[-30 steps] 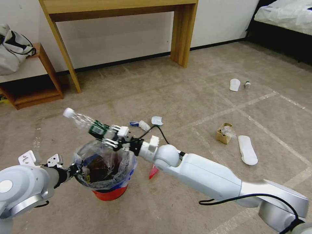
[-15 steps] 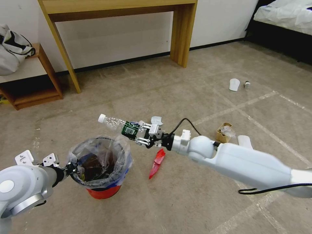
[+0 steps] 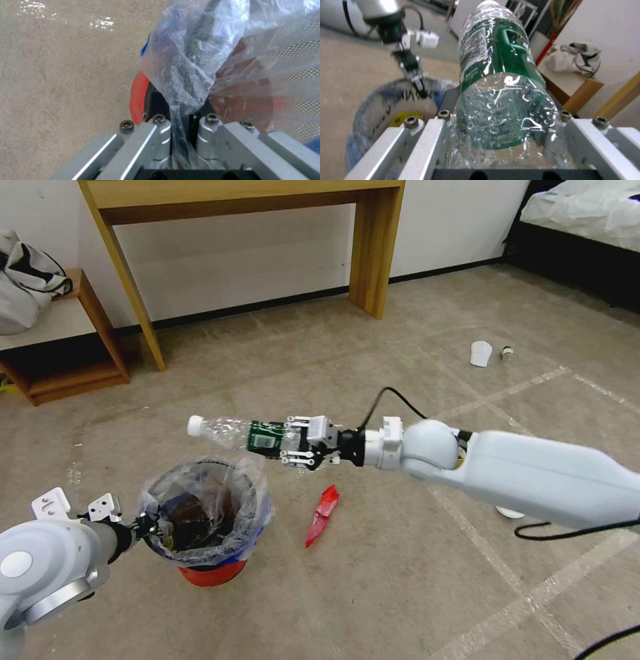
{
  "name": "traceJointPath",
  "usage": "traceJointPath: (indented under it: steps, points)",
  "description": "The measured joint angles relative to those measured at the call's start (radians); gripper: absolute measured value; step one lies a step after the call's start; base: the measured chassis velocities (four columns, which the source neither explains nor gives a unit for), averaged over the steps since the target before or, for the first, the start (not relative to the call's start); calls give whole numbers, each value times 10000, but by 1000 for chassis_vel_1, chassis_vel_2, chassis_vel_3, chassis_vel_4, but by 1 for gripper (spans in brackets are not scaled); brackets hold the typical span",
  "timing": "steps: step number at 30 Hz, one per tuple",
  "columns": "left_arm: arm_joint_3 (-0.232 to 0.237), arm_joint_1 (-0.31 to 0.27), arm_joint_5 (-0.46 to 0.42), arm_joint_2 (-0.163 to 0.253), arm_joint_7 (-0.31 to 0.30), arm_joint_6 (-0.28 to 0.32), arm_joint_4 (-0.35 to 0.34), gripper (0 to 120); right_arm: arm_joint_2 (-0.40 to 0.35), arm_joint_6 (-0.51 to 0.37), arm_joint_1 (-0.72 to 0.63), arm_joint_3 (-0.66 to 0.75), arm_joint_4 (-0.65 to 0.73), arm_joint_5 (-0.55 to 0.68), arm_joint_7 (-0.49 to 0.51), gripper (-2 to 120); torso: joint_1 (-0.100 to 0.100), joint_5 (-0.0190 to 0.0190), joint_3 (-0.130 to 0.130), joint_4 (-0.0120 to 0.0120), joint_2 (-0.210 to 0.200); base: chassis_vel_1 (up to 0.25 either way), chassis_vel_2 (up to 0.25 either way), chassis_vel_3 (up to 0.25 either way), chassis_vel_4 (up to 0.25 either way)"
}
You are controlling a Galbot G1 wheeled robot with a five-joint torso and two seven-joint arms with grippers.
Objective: Pick up the trash bin and place the garbage on the floor into it.
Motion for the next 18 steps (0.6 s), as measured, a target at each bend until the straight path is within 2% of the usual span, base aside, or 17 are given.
traceJointPath:
  steps: [6, 10, 18]
  points:
    - [0, -17, -3, -25, 41, 14, -64, 4, 386, -139, 260, -282, -356, -96, 30, 35, 0, 0, 0, -2, 0, 0, 0, 0, 0]
    - [5, -63, -7, -55, 51, 20, -71, 4, 764, -311, 121, -378, -593, -605, 296, 35, 0, 0, 0, -1, 0, 0, 0, 0, 0]
    - [57, -82, -11, -134, 56, 21, -75, 4, 996, -513, -195, -401, -1065, -1042, 740, 35, 0, 0, 0, -2, 0, 0, 0, 0, 0]
